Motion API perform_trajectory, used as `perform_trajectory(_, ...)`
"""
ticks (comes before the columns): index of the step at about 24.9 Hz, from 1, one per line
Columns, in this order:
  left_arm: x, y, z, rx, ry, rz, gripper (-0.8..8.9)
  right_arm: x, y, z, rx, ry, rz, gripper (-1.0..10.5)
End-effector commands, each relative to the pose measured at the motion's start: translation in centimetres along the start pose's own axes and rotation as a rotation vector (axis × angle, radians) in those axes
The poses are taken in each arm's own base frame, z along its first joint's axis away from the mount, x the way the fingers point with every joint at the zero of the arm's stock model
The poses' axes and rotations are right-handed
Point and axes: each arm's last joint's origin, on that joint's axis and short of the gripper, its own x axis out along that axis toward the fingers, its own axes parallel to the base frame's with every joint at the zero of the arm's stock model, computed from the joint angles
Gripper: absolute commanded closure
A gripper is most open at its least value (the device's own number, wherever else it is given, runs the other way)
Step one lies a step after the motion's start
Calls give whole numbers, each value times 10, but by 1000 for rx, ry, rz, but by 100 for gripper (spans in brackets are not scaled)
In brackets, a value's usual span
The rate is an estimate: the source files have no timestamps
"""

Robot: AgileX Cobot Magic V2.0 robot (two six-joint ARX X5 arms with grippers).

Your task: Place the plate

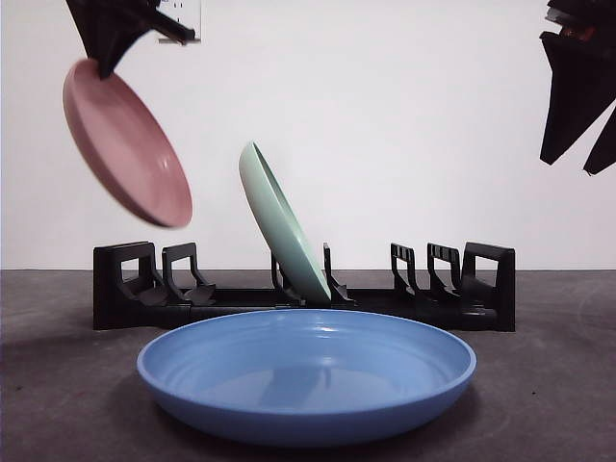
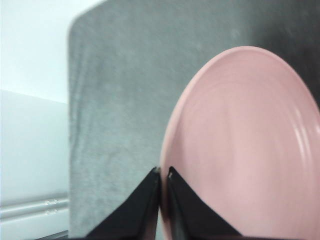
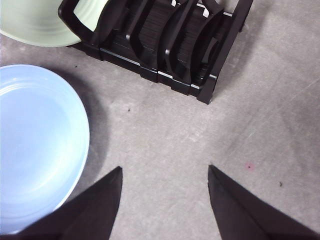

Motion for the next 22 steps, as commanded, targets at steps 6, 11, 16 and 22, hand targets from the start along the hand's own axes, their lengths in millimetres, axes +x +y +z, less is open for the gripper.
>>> perform_trajectory(6, -20, 13, -2, 2, -36, 15, 798, -1, 1, 3, 8, -6, 6, 683)
perform_trajectory(11, -32, 24, -6, -26, -55, 14, 798, -1, 1, 3, 8, -6, 6, 683)
perform_trajectory(16, -50, 38, -14, -76, -89, -24, 798, -1, 1, 3, 8, -4, 6, 683)
perform_trajectory(22, -79, 59, -31, -147, -143, -125, 798, -1, 1, 2, 9, -2, 6, 683)
